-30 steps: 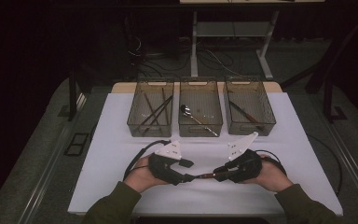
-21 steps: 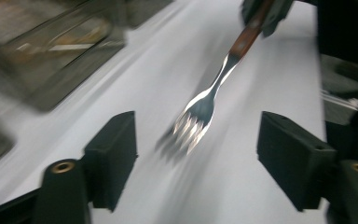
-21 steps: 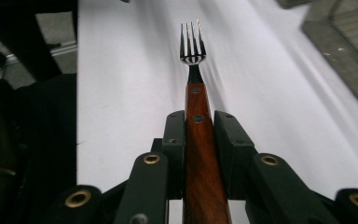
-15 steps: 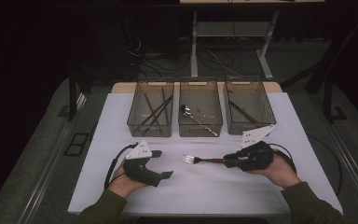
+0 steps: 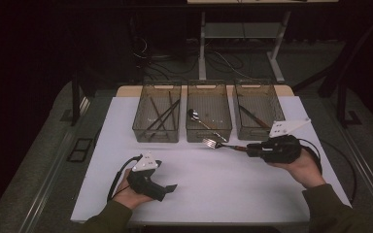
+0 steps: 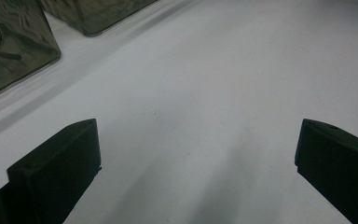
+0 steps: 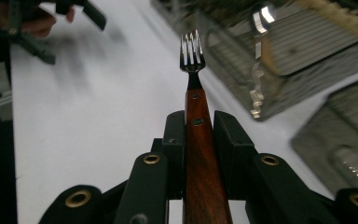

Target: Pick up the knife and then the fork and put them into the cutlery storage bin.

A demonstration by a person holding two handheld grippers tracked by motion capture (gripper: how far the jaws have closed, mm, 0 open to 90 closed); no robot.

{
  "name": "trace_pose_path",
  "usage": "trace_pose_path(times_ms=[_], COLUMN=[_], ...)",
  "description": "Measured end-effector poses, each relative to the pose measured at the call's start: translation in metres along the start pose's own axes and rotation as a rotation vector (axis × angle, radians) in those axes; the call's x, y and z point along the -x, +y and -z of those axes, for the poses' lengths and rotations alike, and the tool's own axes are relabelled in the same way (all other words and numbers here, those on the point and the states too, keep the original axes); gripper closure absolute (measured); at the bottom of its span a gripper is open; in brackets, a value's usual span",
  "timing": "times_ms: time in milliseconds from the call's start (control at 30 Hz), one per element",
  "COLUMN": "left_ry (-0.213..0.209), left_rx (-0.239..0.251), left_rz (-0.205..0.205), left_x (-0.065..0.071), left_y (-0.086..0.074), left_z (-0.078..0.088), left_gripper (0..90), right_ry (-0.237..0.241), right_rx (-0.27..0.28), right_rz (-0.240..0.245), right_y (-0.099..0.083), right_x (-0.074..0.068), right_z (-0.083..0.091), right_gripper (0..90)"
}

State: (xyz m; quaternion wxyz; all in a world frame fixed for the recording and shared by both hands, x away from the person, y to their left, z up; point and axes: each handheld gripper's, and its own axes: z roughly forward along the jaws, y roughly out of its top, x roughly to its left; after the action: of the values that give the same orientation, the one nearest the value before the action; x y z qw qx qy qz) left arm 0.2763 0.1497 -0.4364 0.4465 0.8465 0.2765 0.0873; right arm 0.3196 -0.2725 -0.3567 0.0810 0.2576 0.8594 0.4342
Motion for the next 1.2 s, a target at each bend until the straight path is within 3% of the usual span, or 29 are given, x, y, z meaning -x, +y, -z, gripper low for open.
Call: trace_pose_path(times_ms=[133, 367, 667, 933, 1200], left_ry=[-0.017, -0.027, -0.044, -0.052, -0.055], left_rx=[0.032, 0.019, 0.009, 0.012, 0.013], left_rz=[0.008, 0.023, 0.023, 0.021, 0.022], left_x=[-0.001, -0.001, 0.001, 0.002, 0.002], left_y=[0.001, 0.0, 0.001, 0.001, 0.001], left_z=[0.003, 0.002, 0.0, 0.0, 0.0], left_gripper=[0.0, 0.0, 0.0, 0.0, 0.0], right_ry=[-0.052, -0.178, -0.336, -0.43, -0.465], right_rx=[0.036, 0.071, 0.072, 0.058, -0.023], right_rz=[-0.032, -0.092, -0.197, -0.28, -0.364], right_y=[0.004, 0.01, 0.018, 0.019, 0.013], right_x=[0.012, 0.037, 0.073, 0.103, 0.127], right_z=[0.015, 0.03, 0.041, 0.033, 0.0], right_gripper=[75.2, 75.2, 75.3, 75.2, 75.2])
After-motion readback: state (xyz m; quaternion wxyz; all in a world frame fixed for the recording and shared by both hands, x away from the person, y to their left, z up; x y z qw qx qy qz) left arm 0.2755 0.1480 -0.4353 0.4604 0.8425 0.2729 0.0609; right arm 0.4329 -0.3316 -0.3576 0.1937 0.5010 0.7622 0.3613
